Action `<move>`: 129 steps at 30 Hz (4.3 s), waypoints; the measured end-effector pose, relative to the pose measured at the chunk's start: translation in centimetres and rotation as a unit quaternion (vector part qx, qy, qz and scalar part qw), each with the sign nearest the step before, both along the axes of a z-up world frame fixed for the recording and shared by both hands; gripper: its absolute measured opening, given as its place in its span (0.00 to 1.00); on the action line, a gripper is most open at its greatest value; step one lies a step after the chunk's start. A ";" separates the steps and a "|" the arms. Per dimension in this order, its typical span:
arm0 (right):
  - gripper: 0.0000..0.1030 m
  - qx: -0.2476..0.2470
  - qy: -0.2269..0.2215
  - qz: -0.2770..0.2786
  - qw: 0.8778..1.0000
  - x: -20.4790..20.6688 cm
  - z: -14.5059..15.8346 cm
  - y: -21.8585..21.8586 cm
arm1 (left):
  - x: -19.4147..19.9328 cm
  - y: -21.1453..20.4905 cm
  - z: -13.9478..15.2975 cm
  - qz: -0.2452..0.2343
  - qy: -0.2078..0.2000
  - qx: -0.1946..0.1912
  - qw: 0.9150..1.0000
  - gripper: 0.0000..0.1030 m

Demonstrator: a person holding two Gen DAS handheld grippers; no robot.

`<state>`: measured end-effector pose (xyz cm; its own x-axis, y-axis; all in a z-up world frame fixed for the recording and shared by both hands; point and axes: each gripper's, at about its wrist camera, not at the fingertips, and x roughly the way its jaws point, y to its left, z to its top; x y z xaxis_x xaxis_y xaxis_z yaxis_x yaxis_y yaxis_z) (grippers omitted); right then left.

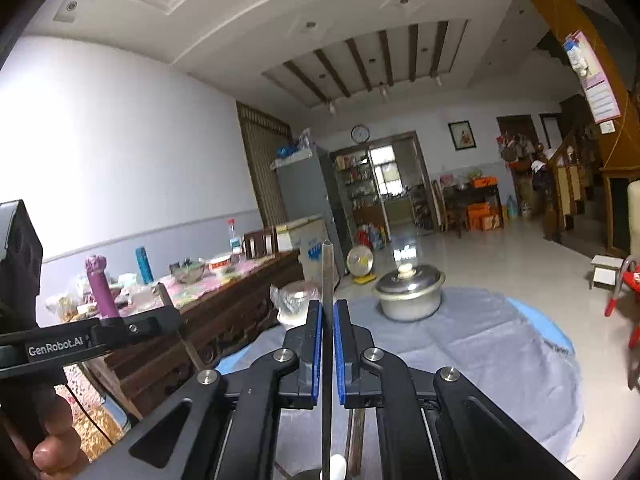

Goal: Organize utensils
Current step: 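Lift both chopsticks and carry them over the utensil holder, then drop the chopsticks into the holder by opening both grippers, then reach to the remaining chopsticks and grasp one with each gripper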

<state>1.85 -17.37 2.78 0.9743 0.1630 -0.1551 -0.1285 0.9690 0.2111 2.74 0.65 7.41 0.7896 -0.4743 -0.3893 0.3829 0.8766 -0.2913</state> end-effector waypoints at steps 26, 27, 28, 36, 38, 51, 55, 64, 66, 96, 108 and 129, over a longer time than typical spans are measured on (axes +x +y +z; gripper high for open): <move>0.06 0.000 0.066 0.023 0.998 0.9 -3.0 -0.2 | 1.2 0.5 -3.5 -0.007 0.069 0.004 0.998 0.05; 0.06 0.001 0.068 0.024 0.997 0.9 -3.1 -0.2 | 1.2 0.5 -3.6 -0.007 0.070 0.004 0.998 0.05; 0.07 0.000 0.071 0.026 0.997 1.0 -3.0 -0.2 | 1.2 0.5 -3.6 -0.009 0.071 0.006 0.997 0.05; 0.09 0.019 0.076 0.038 0.996 1.0 -2.9 -0.5 | 0.5 0.5 -3.1 -0.026 0.058 0.006 0.998 0.11; 0.09 0.023 0.074 0.031 0.997 1.0 -2.9 -0.8 | 0.4 0.7 -3.0 -0.022 0.053 0.004 0.998 0.18; 0.09 0.065 0.086 -0.009 0.994 1.3 -3.4 -4.5 | 2.2 2.3 -4.8 0.009 0.092 0.002 0.996 0.19; 0.09 0.076 0.099 -0.016 0.992 1.9 -4.0 -5.5 | 3.3 2.5 -6.3 0.020 0.119 0.009 0.993 0.22; 0.09 0.104 0.141 -0.025 0.984 3.9 -6.7 -7.9 | 6.0 3.2 -10.0 0.032 0.172 0.014 0.984 0.23; 0.09 0.110 0.151 -0.026 0.982 4.4 -7.4 -8.4 | 6.6 3.3 -10.7 0.035 0.180 0.015 0.983 0.23; 0.10 0.074 0.442 0.164 0.879 30.8 -21.7 -3.9 | 17.3 4.1 -21.7 0.023 0.322 0.021 0.946 0.35; 0.08 -0.067 0.439 0.136 0.885 32.0 -22.7 -0.2 | 20.3 3.1 -22.6 0.002 0.326 0.021 0.945 0.35; 0.09 -0.055 0.448 0.079 0.889 35.2 -23.0 -2.3 | 27.4 -3.2 -23.0 -0.050 0.325 0.074 0.941 0.37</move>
<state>37.09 -19.72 -20.18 0.4172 0.2227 -0.8811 -0.0921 0.9749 0.2028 30.13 -2.57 -15.62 0.3160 -0.4364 -0.8424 0.2488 0.8950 -0.3703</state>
